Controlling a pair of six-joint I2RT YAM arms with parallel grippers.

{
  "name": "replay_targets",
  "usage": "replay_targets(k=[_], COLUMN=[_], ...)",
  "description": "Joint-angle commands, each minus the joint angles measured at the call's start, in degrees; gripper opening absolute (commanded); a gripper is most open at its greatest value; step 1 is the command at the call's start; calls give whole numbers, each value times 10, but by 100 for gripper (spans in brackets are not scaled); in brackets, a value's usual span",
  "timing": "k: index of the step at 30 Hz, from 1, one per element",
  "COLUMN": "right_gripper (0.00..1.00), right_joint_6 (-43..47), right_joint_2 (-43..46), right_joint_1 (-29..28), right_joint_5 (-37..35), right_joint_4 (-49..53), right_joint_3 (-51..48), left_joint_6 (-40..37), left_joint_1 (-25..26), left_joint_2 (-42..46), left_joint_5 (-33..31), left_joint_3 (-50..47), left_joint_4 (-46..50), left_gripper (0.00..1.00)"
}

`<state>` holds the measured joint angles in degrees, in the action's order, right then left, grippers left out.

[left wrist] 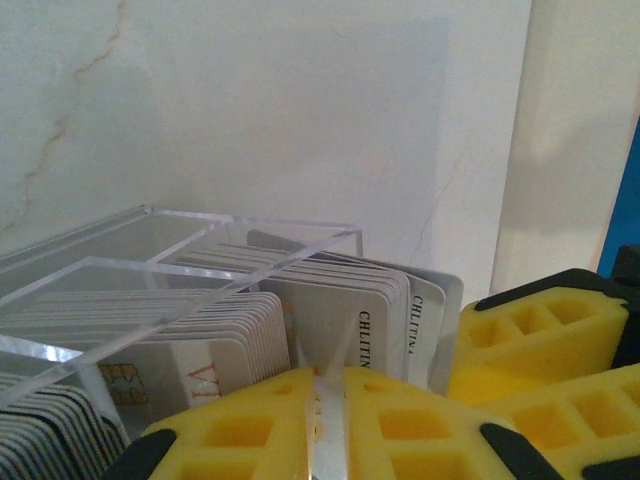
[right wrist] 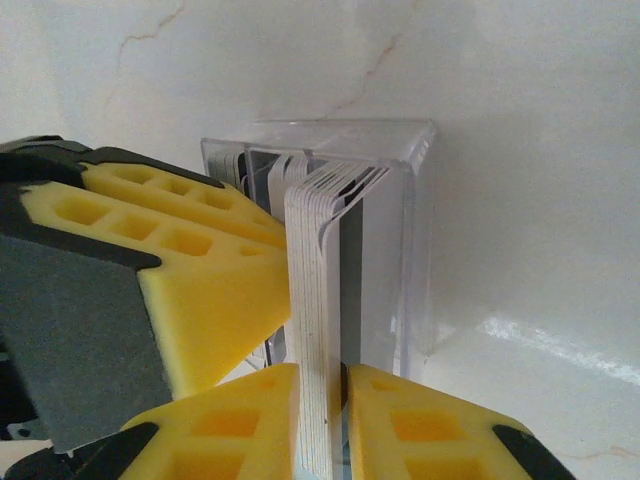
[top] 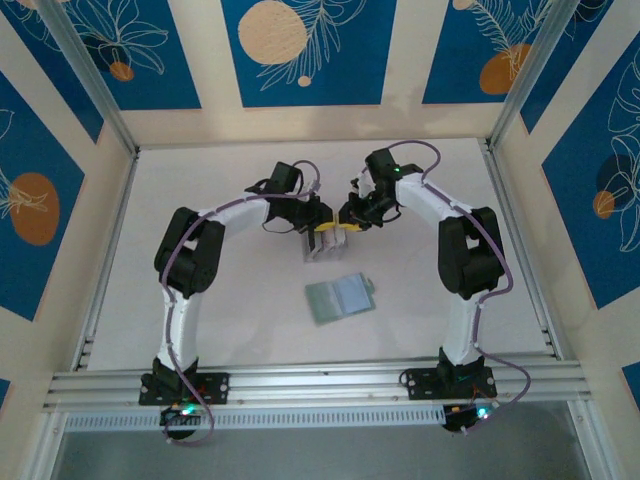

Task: Put the credit cards into the card holder
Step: Pick up the credit card from the storage box.

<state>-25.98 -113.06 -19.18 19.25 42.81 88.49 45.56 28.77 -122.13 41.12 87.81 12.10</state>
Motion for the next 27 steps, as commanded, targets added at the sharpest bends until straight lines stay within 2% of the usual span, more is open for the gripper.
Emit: replay_targets(k=[1,27], right_gripper=[21,11], right_joint_6=[-8,-11], right_joint_2=[10,37], right_joint_1=[0,16], right_joint_5=[40,34], right_joint_4=[-6,7], right_joint_3=[-2,-7], left_joint_6=[-4,-30], left_joint_1=[14,15], left_joint_2=[-23,-24], left_joint_5=[-2,-30], left_joint_3=[5,3], left_joint_4=[12,41], left_gripper=[15,14])
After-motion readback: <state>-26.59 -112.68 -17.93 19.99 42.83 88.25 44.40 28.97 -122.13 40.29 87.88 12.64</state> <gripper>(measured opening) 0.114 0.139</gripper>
